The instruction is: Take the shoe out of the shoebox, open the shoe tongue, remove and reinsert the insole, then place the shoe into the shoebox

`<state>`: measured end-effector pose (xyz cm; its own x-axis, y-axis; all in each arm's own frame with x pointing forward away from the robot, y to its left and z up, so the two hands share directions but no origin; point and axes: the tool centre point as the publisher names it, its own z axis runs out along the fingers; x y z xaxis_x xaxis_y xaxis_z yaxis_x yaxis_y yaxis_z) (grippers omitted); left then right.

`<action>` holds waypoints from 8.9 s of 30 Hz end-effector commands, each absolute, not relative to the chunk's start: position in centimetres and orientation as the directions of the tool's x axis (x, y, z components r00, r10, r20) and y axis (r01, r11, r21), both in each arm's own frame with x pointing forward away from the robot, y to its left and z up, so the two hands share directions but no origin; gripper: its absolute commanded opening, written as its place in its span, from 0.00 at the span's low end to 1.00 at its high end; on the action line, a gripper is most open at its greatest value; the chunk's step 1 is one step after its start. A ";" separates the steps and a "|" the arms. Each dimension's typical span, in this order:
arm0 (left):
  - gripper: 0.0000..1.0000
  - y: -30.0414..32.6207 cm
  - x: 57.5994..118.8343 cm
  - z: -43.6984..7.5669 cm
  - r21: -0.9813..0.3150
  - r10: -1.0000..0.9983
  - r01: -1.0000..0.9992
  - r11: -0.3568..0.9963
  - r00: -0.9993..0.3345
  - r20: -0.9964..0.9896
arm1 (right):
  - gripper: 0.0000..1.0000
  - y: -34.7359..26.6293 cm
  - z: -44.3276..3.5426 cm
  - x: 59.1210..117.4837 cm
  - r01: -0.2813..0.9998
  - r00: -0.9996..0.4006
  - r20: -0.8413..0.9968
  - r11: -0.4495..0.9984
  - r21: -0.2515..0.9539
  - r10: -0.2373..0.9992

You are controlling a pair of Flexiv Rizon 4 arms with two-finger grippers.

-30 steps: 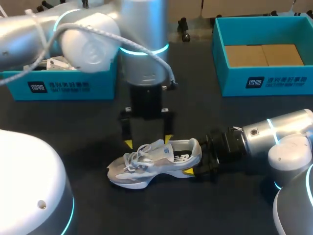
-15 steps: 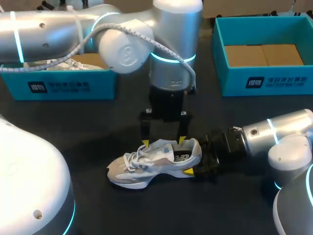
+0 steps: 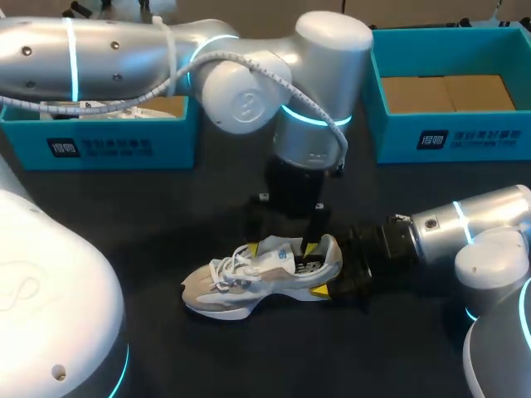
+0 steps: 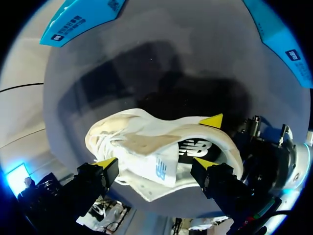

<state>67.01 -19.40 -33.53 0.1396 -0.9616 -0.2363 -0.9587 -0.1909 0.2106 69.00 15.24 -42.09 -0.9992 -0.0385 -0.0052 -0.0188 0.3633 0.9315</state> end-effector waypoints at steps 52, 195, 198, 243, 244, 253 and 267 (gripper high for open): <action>0.09 -16.7 65.4 -32.1 0.173 -0.935 -0.978 -0.115 0.048 -0.351 | 0.00 15.5 -42.1 69.1 -0.017 -0.999 -0.004 0.367 0.930 -0.038; 0.00 -18.0 64.0 -21.4 0.024 -0.041 -0.038 0.999 -0.989 0.141 | 0.00 15.5 -42.1 69.1 -0.017 -0.999 -0.004 0.367 0.930 -0.038; 0.00 -18.0 64.0 -21.4 0.024 -0.041 -0.038 0.999 -0.989 0.141 | 0.00 15.5 -42.1 69.1 -0.017 -0.999 -0.004 0.367 0.930 -0.038; 0.00 -19.5 65.6 -30.3 -0.011 0.023 0.022 1.000 -0.992 0.121 | 0.00 15.5 -42.1 69.1 -0.017 -0.999 -0.004 0.367 0.930 -0.038; 0.00 -19.5 65.6 -30.3 -0.011 0.023 0.022 1.000 -0.992 0.121 | 0.00 15.5 -42.1 69.1 -0.017 -0.999 -0.004 0.367 0.930 -0.038; 0.00 -22.0 67.2 -32.9 -0.001 -0.014 -0.015 1.000 -0.989 0.148 | 0.00 15.5 -42.1 69.1 -0.017 -0.999 -0.004 0.367 0.930 -0.038; 0.00 -21.2 66.9 -34.5 0.009 -0.018 -0.017 1.000 -0.982 0.190 | 0.00 15.5 -42.1 69.1 -0.017 -0.999 -0.004 0.367 0.930 -0.038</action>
<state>67.12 -21.57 -34.44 -0.9817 -0.0187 0.1897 -0.0166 0.9998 0.0127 69.02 15.32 -42.08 -0.9992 -0.0388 -0.0047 -0.0185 0.3637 0.9313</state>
